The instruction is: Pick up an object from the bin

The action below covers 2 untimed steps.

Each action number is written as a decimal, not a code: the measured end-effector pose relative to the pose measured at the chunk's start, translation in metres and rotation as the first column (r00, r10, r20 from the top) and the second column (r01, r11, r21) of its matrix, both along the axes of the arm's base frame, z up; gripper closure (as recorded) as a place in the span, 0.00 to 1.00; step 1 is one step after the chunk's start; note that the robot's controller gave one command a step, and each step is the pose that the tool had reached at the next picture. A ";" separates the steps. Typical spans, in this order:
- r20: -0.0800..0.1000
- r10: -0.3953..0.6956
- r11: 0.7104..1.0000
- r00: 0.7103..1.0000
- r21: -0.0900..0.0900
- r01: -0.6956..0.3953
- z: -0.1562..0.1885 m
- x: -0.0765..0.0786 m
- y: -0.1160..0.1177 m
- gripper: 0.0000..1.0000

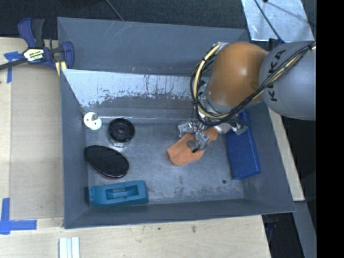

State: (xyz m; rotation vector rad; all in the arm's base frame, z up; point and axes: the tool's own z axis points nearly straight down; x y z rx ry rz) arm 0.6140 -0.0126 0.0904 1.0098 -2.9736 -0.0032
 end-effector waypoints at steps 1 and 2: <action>0.002 -0.001 1.000 1.000 0.000 0.001 0.015 0.001 0.000 1.00; 0.006 -0.001 1.000 1.000 -0.001 0.001 0.030 0.002 0.000 1.00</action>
Offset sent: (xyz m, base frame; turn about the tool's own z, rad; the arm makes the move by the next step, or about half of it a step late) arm 0.0001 -0.0001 0.0331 0.0000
